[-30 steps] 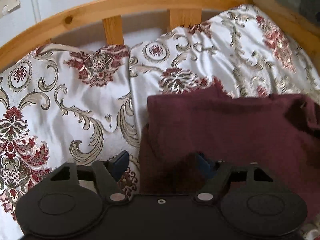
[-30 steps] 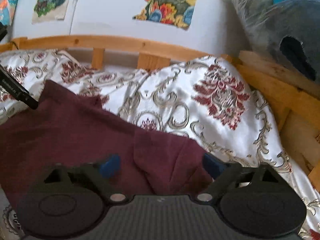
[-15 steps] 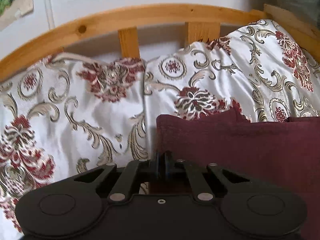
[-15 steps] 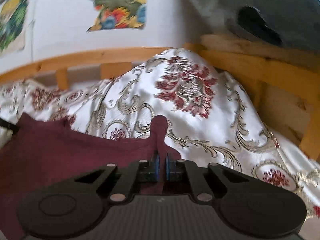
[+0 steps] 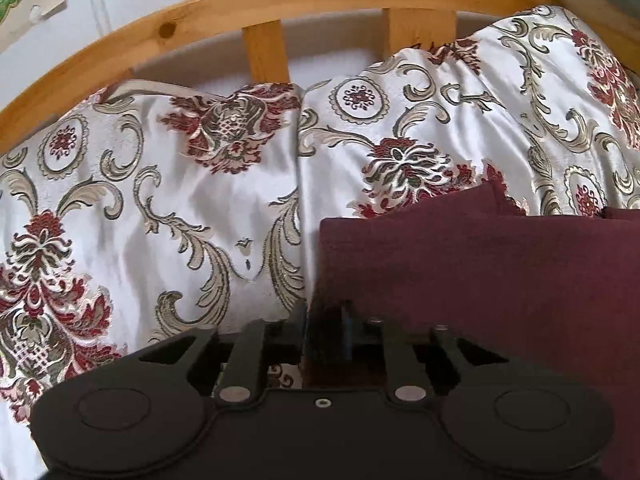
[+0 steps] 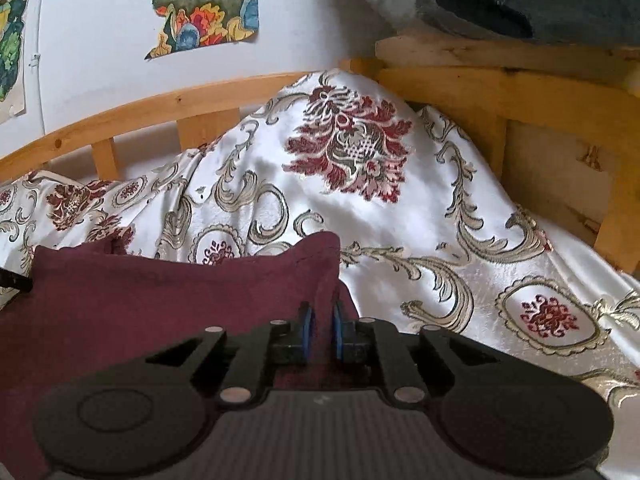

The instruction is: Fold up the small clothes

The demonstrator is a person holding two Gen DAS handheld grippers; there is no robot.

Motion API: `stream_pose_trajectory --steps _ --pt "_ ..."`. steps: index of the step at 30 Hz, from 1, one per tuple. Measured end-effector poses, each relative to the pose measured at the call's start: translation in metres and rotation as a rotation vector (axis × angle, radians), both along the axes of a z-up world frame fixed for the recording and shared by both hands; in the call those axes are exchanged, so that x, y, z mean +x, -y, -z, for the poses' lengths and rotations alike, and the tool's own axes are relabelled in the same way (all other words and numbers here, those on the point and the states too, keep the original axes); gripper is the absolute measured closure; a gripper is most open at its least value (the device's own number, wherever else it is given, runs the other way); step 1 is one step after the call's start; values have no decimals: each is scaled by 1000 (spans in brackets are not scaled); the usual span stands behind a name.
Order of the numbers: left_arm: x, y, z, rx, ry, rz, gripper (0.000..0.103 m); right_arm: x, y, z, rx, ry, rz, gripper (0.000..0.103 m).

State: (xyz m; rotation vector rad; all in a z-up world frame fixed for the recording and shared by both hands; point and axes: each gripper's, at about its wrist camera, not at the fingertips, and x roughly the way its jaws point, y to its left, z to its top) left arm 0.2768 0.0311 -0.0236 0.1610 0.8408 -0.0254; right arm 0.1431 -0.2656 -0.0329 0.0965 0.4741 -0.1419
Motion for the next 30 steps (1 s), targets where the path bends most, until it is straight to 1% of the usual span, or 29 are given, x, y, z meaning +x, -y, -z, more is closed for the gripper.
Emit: stream_pose_trajectory --steps 1,2,3,4,5,7,8,10,13,15,17,19,20,22,27,30 --pt "-2 0 -1 7 4 -1 63 -1 -2 -2 -16 7 3 67" --pt "-4 0 -3 13 9 -2 56 -3 -3 -3 -35 15 7 60" --pt "-7 1 -4 17 15 -5 38 -5 -4 -5 -48 26 10 49" --pt "-11 1 -6 26 28 -18 22 -6 -5 -6 -58 34 15 42" --pt "-15 1 -7 37 38 -36 18 -8 -6 -7 -67 37 18 38" --pt "-23 1 -6 52 34 -63 15 -9 -9 -8 -87 35 13 26" --pt "-26 1 -5 58 24 -69 14 -9 -10 -7 -96 29 14 22" --pt "-32 -1 1 85 20 -95 7 -7 -13 -5 -125 3 32 10" --pt "-39 -8 11 91 19 -135 4 -4 -14 4 -186 -44 81 7" --pt "-41 -14 16 49 13 -165 4 -2 -10 9 -196 -66 116 7" --pt "-44 -21 13 -7 14 -206 4 -7 -4 8 -153 -61 131 5" --pt "-53 -26 6 -90 43 -232 4 -16 -3 4 -113 -40 149 1" --pt "-61 -29 2 -143 61 -234 3 -21 -3 2 -102 -27 149 0" --pt "-79 -33 -2 -214 86 -252 1 -30 -8 -4 -92 -5 131 0" --pt "-123 -29 -12 -281 120 -232 1 -47 -27 -16 -96 38 97 0" --pt "-148 -28 -13 -320 99 -254 1 -55 -39 -19 -110 59 69 0"
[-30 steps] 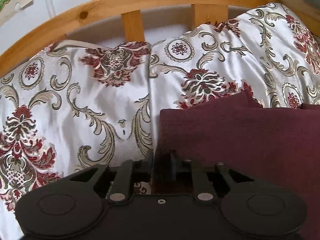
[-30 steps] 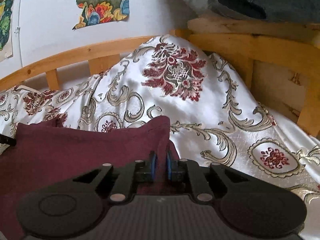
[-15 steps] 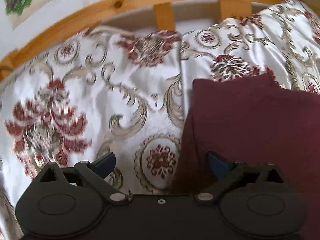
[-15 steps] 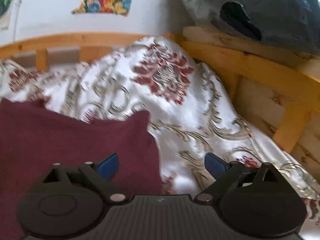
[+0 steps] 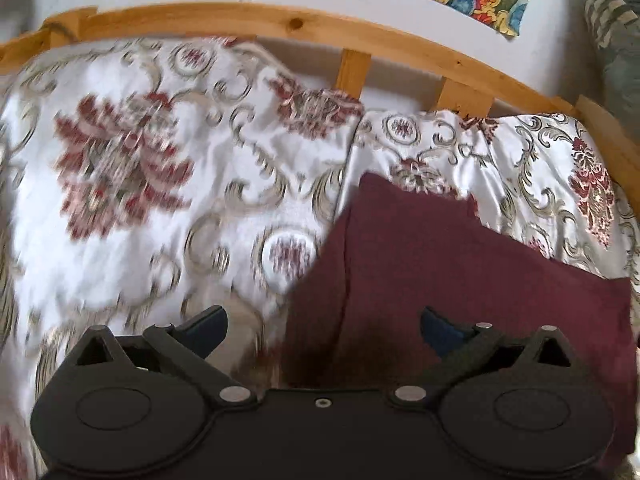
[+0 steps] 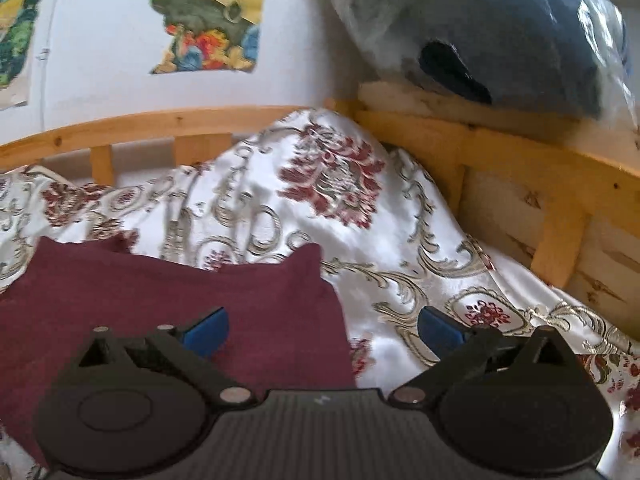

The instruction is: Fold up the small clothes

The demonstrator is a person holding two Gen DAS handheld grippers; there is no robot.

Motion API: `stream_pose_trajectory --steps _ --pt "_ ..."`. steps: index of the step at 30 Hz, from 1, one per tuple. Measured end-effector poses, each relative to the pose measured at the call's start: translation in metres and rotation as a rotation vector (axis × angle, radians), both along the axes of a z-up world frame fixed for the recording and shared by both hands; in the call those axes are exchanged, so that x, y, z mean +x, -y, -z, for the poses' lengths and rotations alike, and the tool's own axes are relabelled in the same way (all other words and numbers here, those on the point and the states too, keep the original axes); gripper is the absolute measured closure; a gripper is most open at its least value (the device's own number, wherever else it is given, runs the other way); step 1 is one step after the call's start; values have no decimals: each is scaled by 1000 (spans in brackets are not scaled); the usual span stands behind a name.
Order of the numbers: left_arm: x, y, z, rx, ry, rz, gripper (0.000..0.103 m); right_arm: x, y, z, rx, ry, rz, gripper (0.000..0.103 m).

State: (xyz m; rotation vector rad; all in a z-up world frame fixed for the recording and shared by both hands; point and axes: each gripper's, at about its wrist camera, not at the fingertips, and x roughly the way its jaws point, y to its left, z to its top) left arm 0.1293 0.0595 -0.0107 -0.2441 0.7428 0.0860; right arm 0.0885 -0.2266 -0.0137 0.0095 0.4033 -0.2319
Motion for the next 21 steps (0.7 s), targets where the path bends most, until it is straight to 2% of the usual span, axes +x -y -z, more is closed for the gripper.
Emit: stream_pose_trajectory --steps 5,9,12,15,17,21 --pt "-29 -2 12 -137 -65 -8 1 -18 -26 0 20 -6 -30 0" --pt "-38 2 30 -220 -97 58 1 -30 -60 6 29 -20 -135 0" --pt "-34 3 41 -271 -134 22 1 -28 -77 13 30 -36 -177 0" --pt "-29 0 48 -362 -121 -21 1 -26 -85 19 30 -48 -195 0" --pt "-25 3 52 -391 -103 -26 1 -25 -91 23 -3 -48 -201 0" --pt "-19 12 67 -381 -93 -45 1 -20 -99 34 -60 -65 -175 0"
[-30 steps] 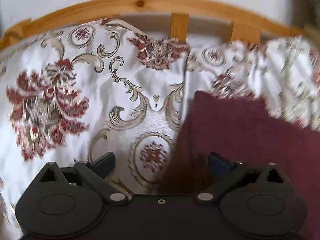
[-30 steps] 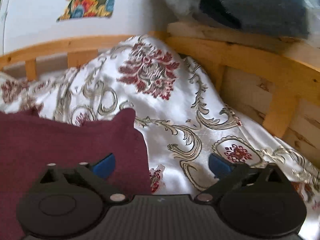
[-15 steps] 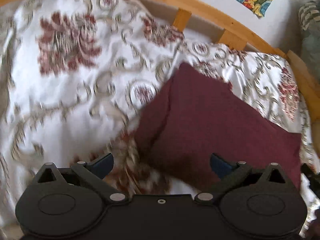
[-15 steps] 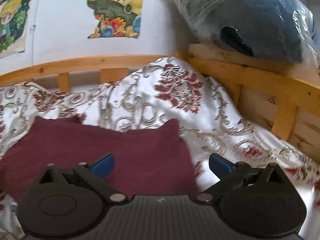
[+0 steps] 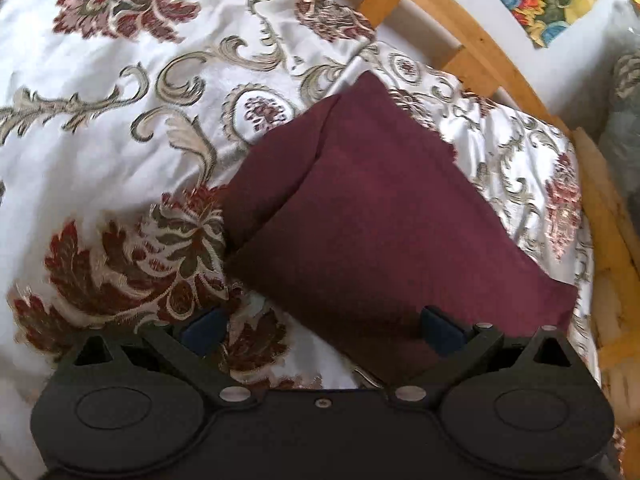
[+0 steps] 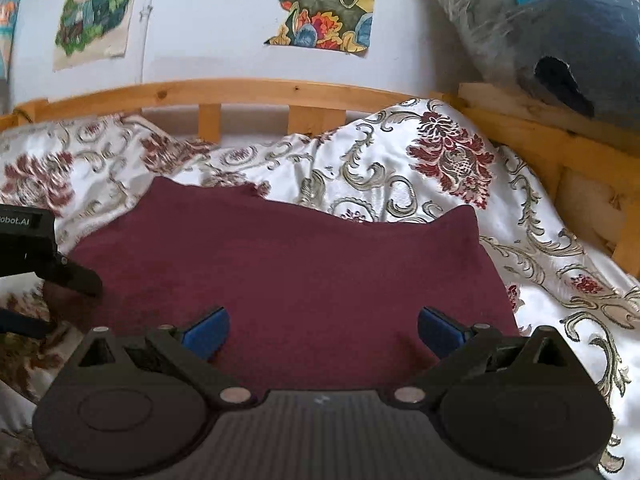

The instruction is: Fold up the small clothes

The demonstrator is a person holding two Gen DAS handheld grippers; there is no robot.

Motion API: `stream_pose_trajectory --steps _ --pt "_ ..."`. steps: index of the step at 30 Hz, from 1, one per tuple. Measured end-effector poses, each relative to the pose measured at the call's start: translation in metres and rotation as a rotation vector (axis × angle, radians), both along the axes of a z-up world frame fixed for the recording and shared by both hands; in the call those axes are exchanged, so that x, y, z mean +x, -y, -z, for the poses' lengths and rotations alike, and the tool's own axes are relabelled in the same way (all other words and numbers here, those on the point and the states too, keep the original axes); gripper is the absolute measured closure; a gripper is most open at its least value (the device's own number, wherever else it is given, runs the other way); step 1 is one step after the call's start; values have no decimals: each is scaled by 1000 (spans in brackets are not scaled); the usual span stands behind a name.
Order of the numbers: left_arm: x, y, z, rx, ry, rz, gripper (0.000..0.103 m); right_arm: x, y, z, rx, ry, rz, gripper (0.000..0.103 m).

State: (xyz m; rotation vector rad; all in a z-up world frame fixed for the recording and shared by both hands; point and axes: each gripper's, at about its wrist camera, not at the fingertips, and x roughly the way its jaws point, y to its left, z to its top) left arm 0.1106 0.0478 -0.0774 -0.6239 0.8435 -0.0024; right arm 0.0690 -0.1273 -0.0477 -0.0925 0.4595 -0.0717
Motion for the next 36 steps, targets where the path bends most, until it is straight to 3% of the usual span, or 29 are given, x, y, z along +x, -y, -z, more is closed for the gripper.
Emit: stream_pose_trajectory --steps 4,6,12,14,18,23,26,31,36 --pt "-2 7 1 51 28 16 1 11 -10 14 -66 -93 3 0" --pt "-3 6 -1 49 30 31 1 10 -14 15 -104 -78 -1 0" --pt "2 1 0 -102 42 96 1 1 -24 9 -140 6 -10 0" --pt "6 3 4 -89 37 92 1 0 -28 9 -159 22 -35 0" --pt "15 1 10 -57 73 49 1 9 -37 22 -190 -37 -69 0" --pt "27 -6 14 -60 80 -9 1 15 -33 28 -141 -74 -65 0" --pt "31 -4 15 -29 91 -6 1 16 -29 31 -104 -82 -55 0" --pt "30 7 15 72 111 50 1 14 -33 32 -138 -68 -52 0" --pt "31 2 15 49 106 38 1 14 -31 31 -123 -73 -56 0"
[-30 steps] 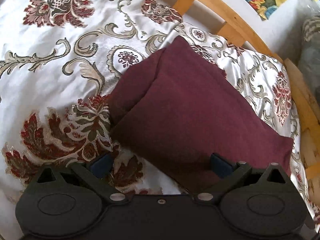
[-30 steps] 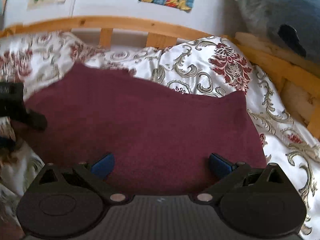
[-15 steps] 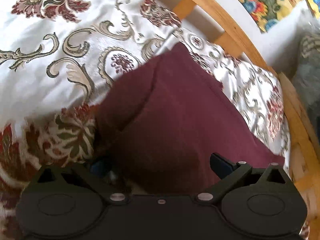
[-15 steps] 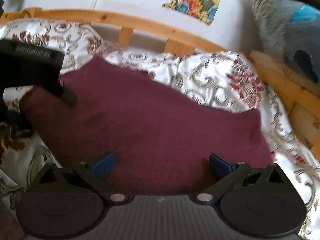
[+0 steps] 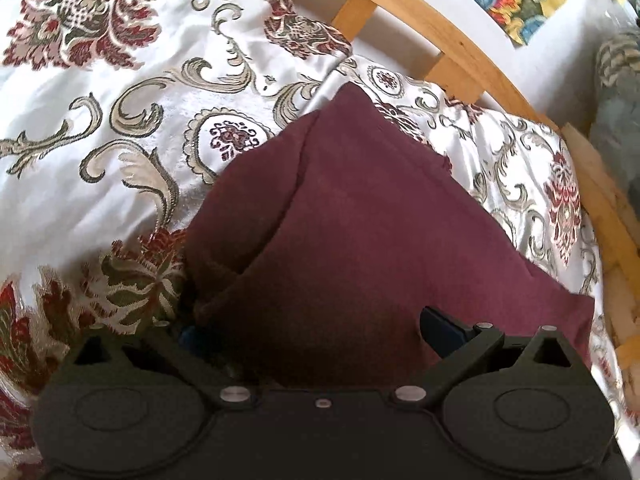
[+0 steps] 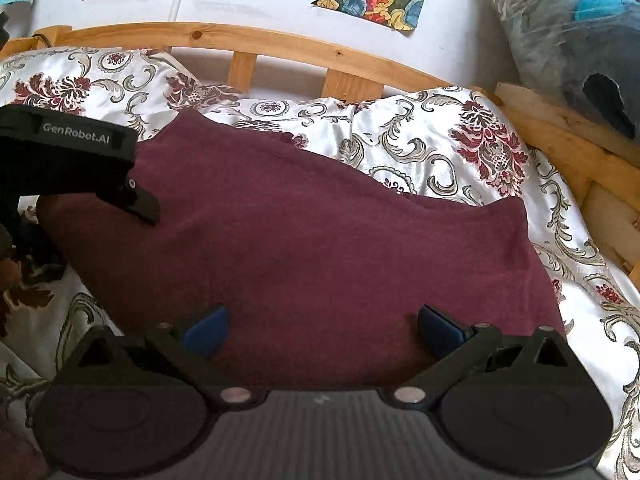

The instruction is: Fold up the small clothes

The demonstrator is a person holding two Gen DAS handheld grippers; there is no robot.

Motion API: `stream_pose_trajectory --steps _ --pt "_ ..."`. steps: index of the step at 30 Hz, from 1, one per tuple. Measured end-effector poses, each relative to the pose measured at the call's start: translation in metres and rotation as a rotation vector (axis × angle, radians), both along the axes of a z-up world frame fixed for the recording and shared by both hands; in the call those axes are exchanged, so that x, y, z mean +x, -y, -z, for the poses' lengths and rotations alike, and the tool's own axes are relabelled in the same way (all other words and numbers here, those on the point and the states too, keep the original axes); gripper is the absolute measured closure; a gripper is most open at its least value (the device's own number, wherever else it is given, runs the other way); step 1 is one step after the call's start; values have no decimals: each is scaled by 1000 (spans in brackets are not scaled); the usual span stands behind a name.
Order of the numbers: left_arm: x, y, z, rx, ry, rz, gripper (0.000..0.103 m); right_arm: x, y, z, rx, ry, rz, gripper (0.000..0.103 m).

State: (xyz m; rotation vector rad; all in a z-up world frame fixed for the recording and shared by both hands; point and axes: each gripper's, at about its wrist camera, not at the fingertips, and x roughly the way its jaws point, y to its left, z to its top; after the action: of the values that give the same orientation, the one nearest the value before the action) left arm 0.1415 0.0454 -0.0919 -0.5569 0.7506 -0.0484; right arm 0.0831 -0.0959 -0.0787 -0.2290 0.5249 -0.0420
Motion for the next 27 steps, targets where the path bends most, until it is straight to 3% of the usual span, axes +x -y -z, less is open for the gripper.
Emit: stream_pose_trajectory --steps 8,15,20,22,24,27 --pt "6 4 -3 36 -31 21 1 2 6 0 30 -6 -3 0" --pt "-1 6 -8 128 -29 20 24 3 10 -2 58 -19 -3 0" --pt "-5 2 -9 107 -27 -3 36 4 13 -5 90 -30 4 0" --pt "-7 3 -11 107 -20 -3 49 4 13 -5 95 -34 6 0" --pt "-8 5 -12 119 -10 2 52 4 12 -5 96 -36 8 0" --pt "-5 6 -10 119 -19 1 48 5 13 -6 97 -42 8 0"
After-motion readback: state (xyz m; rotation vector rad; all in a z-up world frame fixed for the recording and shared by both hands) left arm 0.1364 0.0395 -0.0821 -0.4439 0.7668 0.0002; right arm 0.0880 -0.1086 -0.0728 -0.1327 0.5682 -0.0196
